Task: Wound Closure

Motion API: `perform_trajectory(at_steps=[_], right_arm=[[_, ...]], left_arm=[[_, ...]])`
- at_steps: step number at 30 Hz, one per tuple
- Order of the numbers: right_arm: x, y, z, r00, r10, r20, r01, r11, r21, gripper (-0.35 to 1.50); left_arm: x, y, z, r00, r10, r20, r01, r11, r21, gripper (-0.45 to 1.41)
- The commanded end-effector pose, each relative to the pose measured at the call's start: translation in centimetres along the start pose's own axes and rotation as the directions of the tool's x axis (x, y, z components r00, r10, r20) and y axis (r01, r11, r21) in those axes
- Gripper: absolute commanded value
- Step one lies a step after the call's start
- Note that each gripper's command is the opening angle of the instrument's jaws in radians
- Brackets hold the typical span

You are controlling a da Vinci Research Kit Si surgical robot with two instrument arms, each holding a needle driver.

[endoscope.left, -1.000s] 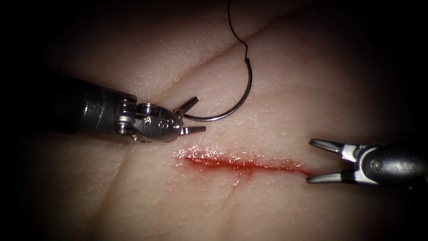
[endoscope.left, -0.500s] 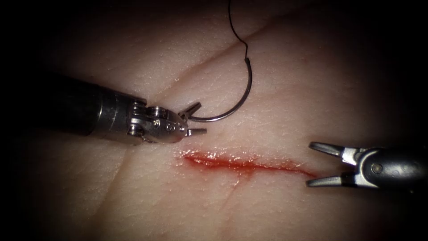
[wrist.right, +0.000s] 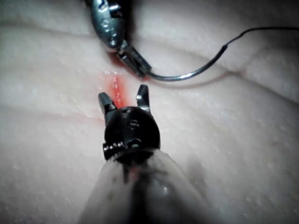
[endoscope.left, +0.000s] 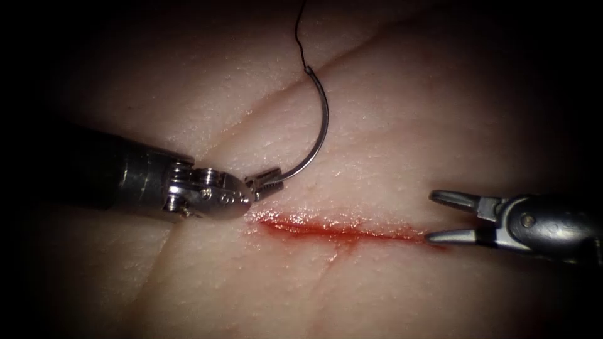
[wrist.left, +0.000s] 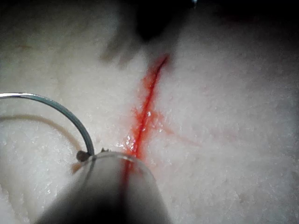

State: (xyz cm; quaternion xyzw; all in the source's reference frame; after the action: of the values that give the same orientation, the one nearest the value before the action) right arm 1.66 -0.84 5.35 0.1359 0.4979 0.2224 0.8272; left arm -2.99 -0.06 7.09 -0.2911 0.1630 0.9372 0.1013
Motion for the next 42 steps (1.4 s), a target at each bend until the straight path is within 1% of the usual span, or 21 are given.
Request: perform_trajectory(at_steps=[1, 3, 4, 8, 9, 10, 11, 14, 18, 20, 22, 23, 24, 25, 27, 30, 42], right_arm=[[-0.02, -0.03, 0.14, 0.999, 0.042, 0.002, -0.042, 0.999, 0.003, 1.02], [-0.02, 0.01, 0.19, 0.990, 0.138, 0.005, -0.138, 0.990, 0.004, 1.03], [-0.03, 0.04, 0.22, 0.981, 0.192, -0.005, -0.192, 0.981, -0.001, 1.03], [-0.02, 0.11, 0.29, 0.947, 0.318, -0.037, -0.319, 0.948, -0.014, 1.02], [0.00, 0.14, 0.32, 0.928, 0.371, -0.044, -0.372, 0.928, -0.013, 1.00], [0.02, 0.16, 0.34, 0.915, 0.401, -0.051, -0.402, 0.916, -0.014, 0.98], [0.05, 0.18, 0.38, 0.892, 0.447, -0.061, -0.449, 0.893, -0.017, 0.98], [0.12, 0.24, 0.49, 0.866, 0.496, -0.063, -0.498, 0.867, -0.019, 0.97], [0.17, 0.33, 0.59, 0.852, 0.519, -0.065, -0.521, 0.853, -0.026, 1.00], [0.18, 0.40, 0.66, 0.851, 0.521, -0.071, -0.524, 0.851, -0.032, 1.00], [0.18, 0.42, 0.70, 0.849, 0.525, -0.063, -0.528, 0.846, -0.070, 1.02], [0.19, 0.44, 0.75, 0.847, 0.529, -0.053, -0.531, 0.839, -0.117, 1.05], [0.20, 0.44, 0.77, 0.846, 0.530, -0.050, -0.532, 0.837, -0.129, 1.05], [0.20, 0.44, 0.79, 0.842, 0.537, -0.048, -0.538, 0.832, -0.138, 1.05], [0.22, 0.44, 0.83, 0.852, 0.522, -0.043, -0.521, 0.837, -0.169, 1.02], [0.26, 0.43, 0.90, 0.861, 0.507, -0.037, -0.502, 0.836, -0.223, 1.02], [0.39, 0.38, 1.16, 0.861, 0.508, -0.041, -0.497, 0.818, -0.289, 0.98]], left_arm=[[0.02, 0.05, 0.03, 1.000, 0.010, -0.001, -0.010, 1.000, 0.026, -0.45], [0.05, 0.05, -0.01, 0.999, 0.037, -0.003, -0.037, 0.997, 0.063, -0.45], [0.07, 0.03, -0.06, 0.998, 0.061, 0.005, -0.061, 0.993, 0.105, -0.45], [0.12, 0.02, -0.16, 0.995, 0.102, 0.021, -0.105, 0.981, 0.164, -0.45], [0.15, 0.02, -0.20, 0.991, 0.124, 0.038, -0.130, 0.972, 0.195, -0.45], [0.17, 0.03, -0.22, 0.990, 0.134, 0.043, -0.140, 0.968, 0.209, -0.45], [0.20, 0.05, -0.26, 0.987, 0.154, 0.053, -0.162, 0.956, 0.246, -0.45], [0.25, 0.09, -0.31, 0.977, 0.200, 0.076, -0.214, 0.929, 0.301, -0.45], [0.30, 0.12, -0.36, 0.967, 0.236, 0.097, -0.255, 0.909, 0.329, -0.45], [0.33, 0.14, -0.41, 0.961, 0.260, 0.089, -0.275, 0.897, 0.346, -0.45], [0.36, 0.16, -0.45, 0.958, 0.269, 0.097, -0.286, 0.889, 0.358, -0.45], [0.40, 0.19, -0.48, 0.956, 0.275, 0.105, -0.294, 0.884, 0.365, -0.45], [0.41, 0.20, -0.49, 0.954, 0.278, 0.109, -0.298, 0.881, 0.367, -0.45], [0.43, 0.21, -0.51, 0.954, 0.277, 0.111, -0.299, 0.881, 0.367, -0.45], [0.46, 0.23, -0.53, 0.951, 0.287, 0.120, -0.311, 0.877, 0.366, -0.45], [0.51, 0.25, -0.57, 0.949, 0.287, 0.128, -0.314, 0.874, 0.371, -0.45], [0.58, 0.30, -0.57, 0.944, 0.296, 0.148, -0.331, 0.865, 0.377, -0.45]])
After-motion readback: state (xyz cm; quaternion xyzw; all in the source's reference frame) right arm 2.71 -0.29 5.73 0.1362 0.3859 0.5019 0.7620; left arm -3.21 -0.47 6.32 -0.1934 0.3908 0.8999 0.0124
